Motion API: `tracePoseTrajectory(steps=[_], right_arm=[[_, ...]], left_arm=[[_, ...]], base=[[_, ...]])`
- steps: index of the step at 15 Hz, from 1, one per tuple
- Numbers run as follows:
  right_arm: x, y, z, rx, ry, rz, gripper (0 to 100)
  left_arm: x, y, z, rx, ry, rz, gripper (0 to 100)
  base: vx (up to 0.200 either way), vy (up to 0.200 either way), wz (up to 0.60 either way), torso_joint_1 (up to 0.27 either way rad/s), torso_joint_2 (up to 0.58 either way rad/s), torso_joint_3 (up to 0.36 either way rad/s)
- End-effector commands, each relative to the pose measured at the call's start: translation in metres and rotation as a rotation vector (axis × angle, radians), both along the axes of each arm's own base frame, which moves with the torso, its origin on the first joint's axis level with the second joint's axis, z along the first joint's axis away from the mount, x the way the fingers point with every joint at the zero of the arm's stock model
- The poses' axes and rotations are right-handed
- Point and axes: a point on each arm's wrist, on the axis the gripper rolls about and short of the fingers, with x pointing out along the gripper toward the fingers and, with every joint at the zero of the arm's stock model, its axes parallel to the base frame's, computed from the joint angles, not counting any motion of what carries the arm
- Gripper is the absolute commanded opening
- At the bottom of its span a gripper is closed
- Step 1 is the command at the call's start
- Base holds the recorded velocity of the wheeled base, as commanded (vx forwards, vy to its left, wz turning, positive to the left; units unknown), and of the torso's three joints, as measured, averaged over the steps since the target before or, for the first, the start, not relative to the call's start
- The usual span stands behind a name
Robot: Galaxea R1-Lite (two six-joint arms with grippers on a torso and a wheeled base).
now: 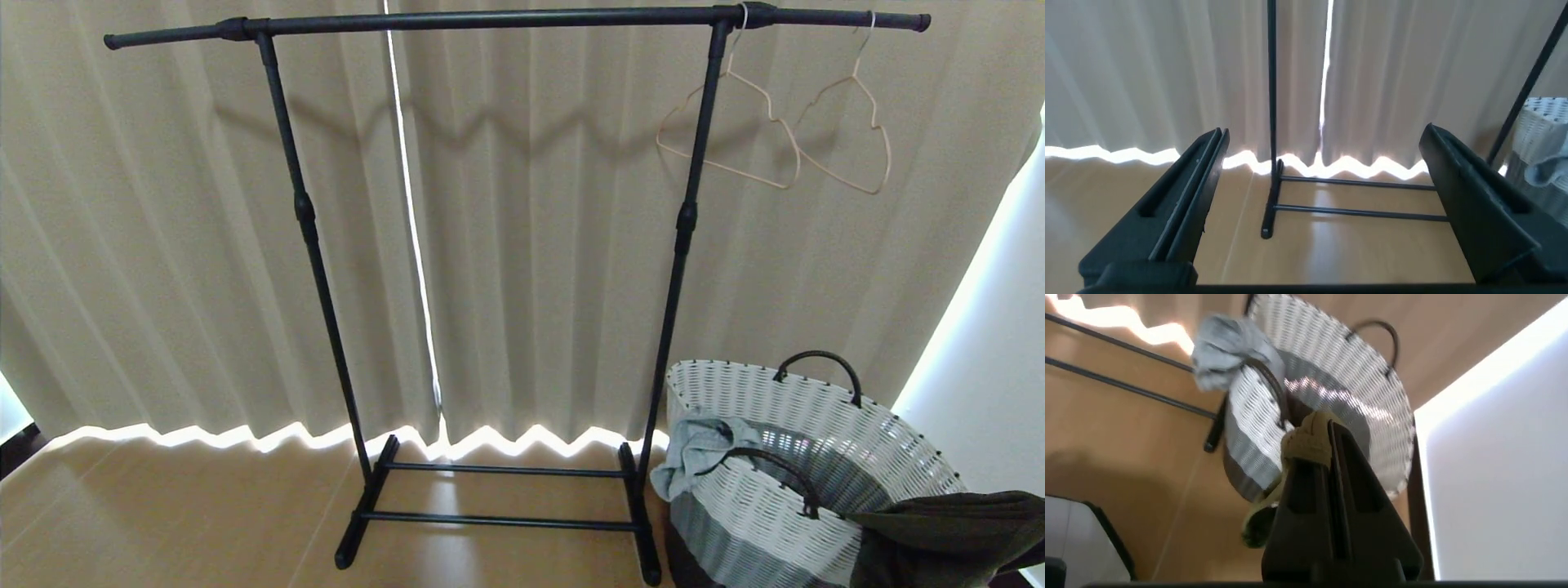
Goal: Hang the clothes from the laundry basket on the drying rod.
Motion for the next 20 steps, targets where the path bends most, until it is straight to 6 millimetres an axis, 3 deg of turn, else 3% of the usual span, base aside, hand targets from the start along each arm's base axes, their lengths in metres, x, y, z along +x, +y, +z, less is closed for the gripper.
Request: tracePoseTrajectory(steps=[1,9,11,13,15,17,20], right_arm=[[0.005,0.003,0.008,0.0,-0.016,0.047,0],[0.034,0.031,0.037,0.071,-0.004,0.356,0],[0.042,0.039,0.042,0.122,0.012,0.396,0],[0.049,0.048,0.049,0.176,0.029,0.428,0],[0.053,0.057,0.052,0.219,0.044,0.46,0],[0.061,0.07,0.057,0.27,0.02,0.51,0],[0.085,0.088,0.06,0.288,-0.014,0.541,0]], left_arm=[[0.0,0.0,0.0,-0.002,0.001,0.001,100],[0.0,-0.001,0.002,0.028,-0.021,-0.049,100],[-0.01,-0.003,0.03,0.036,-0.126,-0.152,100],[-0.014,-0.005,0.062,0.043,-0.125,-0.244,100],[0.002,-0.007,0.09,0.036,-0.047,-0.308,100],[0.033,-0.008,0.108,0.011,0.085,-0.386,100],[0.101,-0.017,0.142,0.007,0.133,-0.485,100]], base=[[0.0,0.0,0.0,0.0,0.0,0.0],[0.0,0.0,0.0,0.0,0.0,0.0],[0.0,0.0,0.0,0.0,0.0,0.0],[0.0,0.0,0.0,0.0,0.0,0.0],[0.0,0.0,0.0,0.0,0.0,0.0],[0.0,0.0,0.0,0.0,0.0,0.0],[0.0,0.0,0.0,0.0,0.0,0.0]])
